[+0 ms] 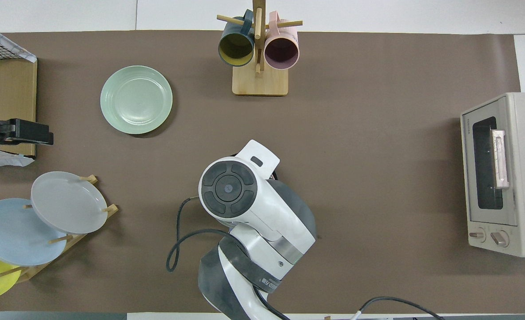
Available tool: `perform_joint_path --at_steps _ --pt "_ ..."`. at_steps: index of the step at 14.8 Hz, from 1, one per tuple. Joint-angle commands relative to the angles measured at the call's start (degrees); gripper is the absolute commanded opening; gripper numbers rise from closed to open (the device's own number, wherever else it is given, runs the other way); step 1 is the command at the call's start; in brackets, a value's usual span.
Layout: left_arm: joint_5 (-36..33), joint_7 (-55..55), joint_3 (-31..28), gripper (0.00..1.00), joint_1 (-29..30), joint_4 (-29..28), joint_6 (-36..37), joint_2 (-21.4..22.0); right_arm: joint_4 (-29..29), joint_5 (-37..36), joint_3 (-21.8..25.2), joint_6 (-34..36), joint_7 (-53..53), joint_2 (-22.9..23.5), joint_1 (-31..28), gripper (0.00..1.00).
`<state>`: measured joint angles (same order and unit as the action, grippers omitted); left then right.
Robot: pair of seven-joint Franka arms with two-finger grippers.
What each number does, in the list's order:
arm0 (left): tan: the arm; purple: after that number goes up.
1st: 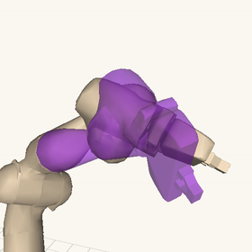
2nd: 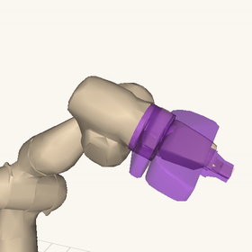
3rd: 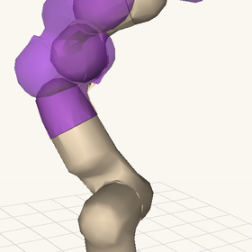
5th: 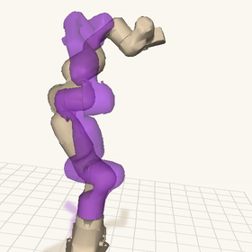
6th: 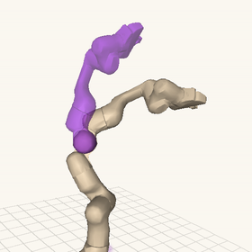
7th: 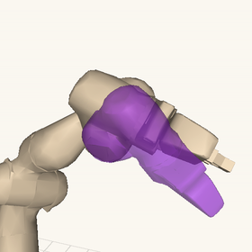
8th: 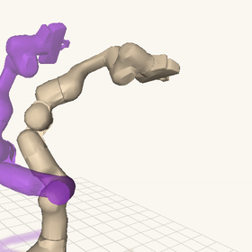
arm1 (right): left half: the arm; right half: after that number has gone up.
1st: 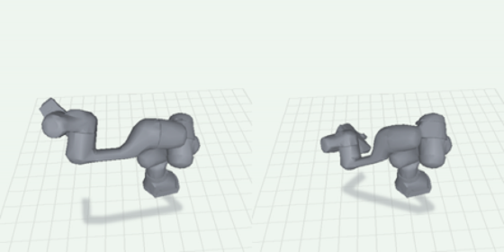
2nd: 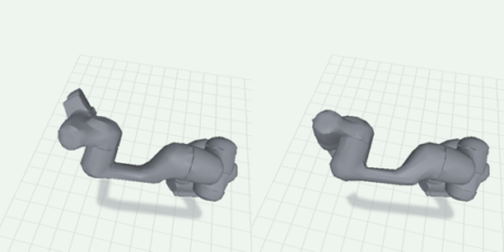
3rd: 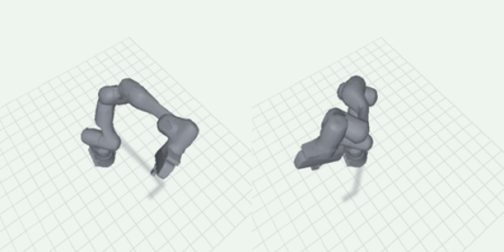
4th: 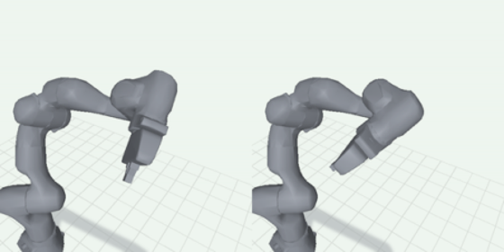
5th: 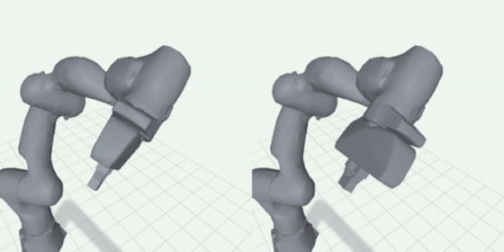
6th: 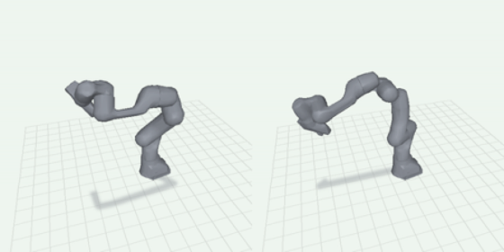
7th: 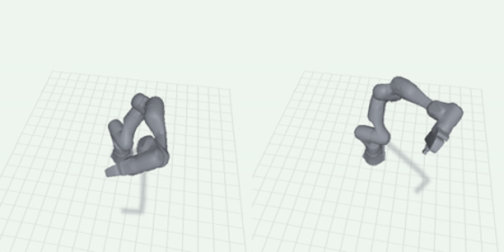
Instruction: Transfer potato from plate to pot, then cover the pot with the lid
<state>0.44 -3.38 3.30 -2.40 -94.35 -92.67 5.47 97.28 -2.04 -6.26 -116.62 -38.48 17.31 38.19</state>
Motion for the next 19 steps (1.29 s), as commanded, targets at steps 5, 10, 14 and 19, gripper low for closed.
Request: perform_joint_path --at_steps 5,10,14,19 --pt "-2.1 0.4 -5.6 1.0 -6.0 3.4 2.6 -2.5 -0.7 -1.5 0.3 -1.2 -0.7 1.3 -1.7 0.0" --pt "-1.5 0.1 -6.9 1.0 -7.5 3.0 2.3 -3.0 -0.7 -1.5 0.3 -3.3 0.5 2.3 -2.2 0.0" --pt "-1.5 0.4 -6.5 1.0 -7.1 1.6 2.7 -2.7 -0.5 -1.6 0.3 -3.4 0.5 2.4 -1.8 0.0" --pt "-1.6 0.3 -6.5 1.0 -6.9 2.9 3.1 -4.7 -0.3 -3.1 0.3 -3.7 0.4 3.2 -1.5 0.0"
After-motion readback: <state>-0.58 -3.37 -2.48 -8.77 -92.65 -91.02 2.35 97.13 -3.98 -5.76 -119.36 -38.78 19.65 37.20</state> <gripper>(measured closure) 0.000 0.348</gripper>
